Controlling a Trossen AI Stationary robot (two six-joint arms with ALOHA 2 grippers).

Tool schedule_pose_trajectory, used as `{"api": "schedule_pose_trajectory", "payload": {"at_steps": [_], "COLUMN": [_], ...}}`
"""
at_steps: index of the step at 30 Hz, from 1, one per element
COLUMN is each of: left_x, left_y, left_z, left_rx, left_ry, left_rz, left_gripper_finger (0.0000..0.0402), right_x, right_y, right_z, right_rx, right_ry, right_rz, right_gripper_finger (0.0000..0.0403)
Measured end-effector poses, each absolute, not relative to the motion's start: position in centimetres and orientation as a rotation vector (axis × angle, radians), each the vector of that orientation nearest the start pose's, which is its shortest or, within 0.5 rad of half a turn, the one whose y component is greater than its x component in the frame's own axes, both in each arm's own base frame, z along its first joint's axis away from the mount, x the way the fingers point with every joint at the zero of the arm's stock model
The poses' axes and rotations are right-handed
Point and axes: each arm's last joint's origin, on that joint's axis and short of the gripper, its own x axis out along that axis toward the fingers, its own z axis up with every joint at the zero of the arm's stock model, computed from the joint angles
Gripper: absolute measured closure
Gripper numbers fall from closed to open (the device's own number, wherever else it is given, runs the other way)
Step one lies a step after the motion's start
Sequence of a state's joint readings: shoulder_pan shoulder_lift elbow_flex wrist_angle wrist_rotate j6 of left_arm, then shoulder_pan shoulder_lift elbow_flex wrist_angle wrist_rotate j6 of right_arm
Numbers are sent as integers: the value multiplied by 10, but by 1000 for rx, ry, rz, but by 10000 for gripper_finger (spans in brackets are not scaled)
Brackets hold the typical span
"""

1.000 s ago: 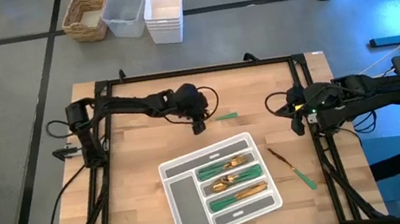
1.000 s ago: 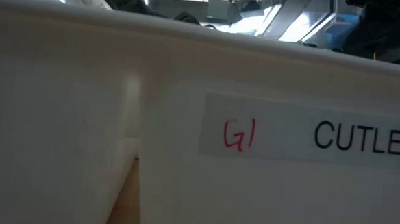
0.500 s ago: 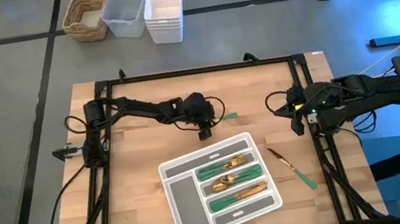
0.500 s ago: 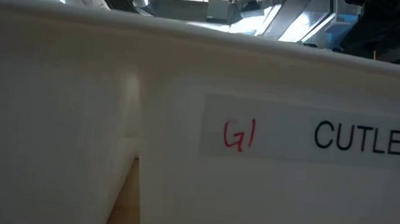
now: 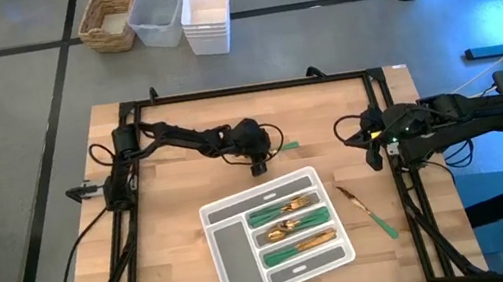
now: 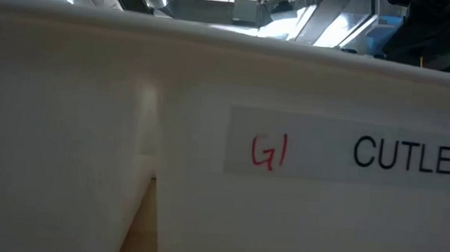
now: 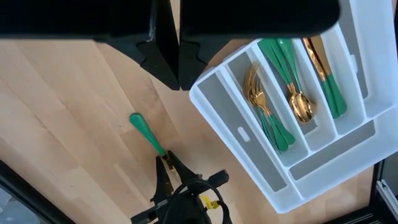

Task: Sort silverware
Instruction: Put the green knife into the white silverware tray

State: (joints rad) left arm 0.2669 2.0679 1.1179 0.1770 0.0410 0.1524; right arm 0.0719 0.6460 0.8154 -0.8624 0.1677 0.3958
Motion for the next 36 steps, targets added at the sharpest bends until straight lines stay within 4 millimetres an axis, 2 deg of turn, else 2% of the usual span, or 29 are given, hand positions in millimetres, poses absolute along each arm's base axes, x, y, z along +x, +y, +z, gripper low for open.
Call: {"api": "schedule_pose_trajectory", "payload": {"at_steps": [8,16,24,30,36], "left_x": [392,391,392,397,402], "left_y": [106,105,106,108,109], "left_z": [91,91,95,105,113], "left_rx": [2,-8,-74,-109,-102], "left_ry": [822,827,812,791,788], "left_rz": [156,160,188,184,181], "left_gripper_finger": [306,385,377,387,377], "right_x": [115,115,112,107,107], "right_y": [3,3,3,1,2], "right_z": [301,301,300,274,238], "right_rx": [297,297,235,213,344], "right_ry": [659,659,652,552,499], "right_rz": [-226,-226,-219,-258,-239], "right_gripper_finger": [402,402,402,402,402]}}
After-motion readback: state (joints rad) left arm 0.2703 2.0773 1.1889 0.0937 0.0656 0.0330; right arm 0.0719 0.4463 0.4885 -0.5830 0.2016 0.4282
